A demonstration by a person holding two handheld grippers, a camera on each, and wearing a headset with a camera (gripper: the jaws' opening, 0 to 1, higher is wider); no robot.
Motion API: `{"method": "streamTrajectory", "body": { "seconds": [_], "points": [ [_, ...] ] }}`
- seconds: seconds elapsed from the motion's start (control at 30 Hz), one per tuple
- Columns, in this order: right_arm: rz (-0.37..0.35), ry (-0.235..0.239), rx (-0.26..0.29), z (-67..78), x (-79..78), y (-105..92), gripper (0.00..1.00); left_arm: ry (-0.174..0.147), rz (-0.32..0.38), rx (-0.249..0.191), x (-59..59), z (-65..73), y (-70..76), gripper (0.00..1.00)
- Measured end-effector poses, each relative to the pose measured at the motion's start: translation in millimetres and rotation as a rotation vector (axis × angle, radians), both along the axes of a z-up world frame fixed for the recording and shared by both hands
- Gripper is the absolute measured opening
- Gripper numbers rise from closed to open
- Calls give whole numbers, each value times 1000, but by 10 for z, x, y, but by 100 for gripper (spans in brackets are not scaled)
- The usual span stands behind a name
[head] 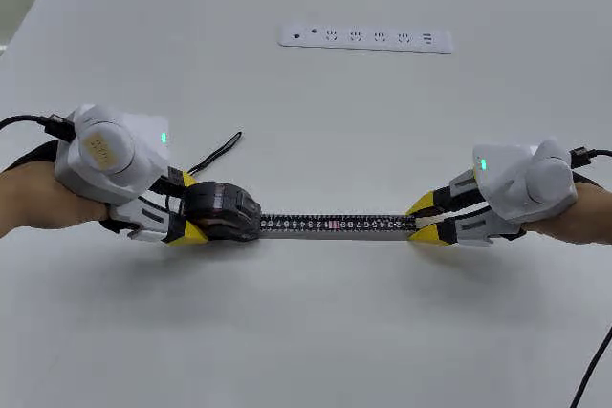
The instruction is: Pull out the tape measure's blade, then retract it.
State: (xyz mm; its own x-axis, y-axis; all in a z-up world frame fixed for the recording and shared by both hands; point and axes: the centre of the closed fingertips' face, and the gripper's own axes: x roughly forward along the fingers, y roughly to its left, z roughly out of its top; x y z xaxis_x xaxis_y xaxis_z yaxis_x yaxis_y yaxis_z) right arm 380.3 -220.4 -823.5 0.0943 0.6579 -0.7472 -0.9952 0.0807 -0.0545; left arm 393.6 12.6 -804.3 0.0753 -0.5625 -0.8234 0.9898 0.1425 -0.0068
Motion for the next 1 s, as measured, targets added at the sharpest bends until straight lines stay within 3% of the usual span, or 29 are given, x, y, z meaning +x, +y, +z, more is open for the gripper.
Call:
{"method": "streamTrajectory", "body": {
  "seconds": [1.0],
  "points": [
    [-36, -1, -40, 0, -32, -349, 11, 3, -5, 5, 13, -7, 13, 29]
  ]
}}
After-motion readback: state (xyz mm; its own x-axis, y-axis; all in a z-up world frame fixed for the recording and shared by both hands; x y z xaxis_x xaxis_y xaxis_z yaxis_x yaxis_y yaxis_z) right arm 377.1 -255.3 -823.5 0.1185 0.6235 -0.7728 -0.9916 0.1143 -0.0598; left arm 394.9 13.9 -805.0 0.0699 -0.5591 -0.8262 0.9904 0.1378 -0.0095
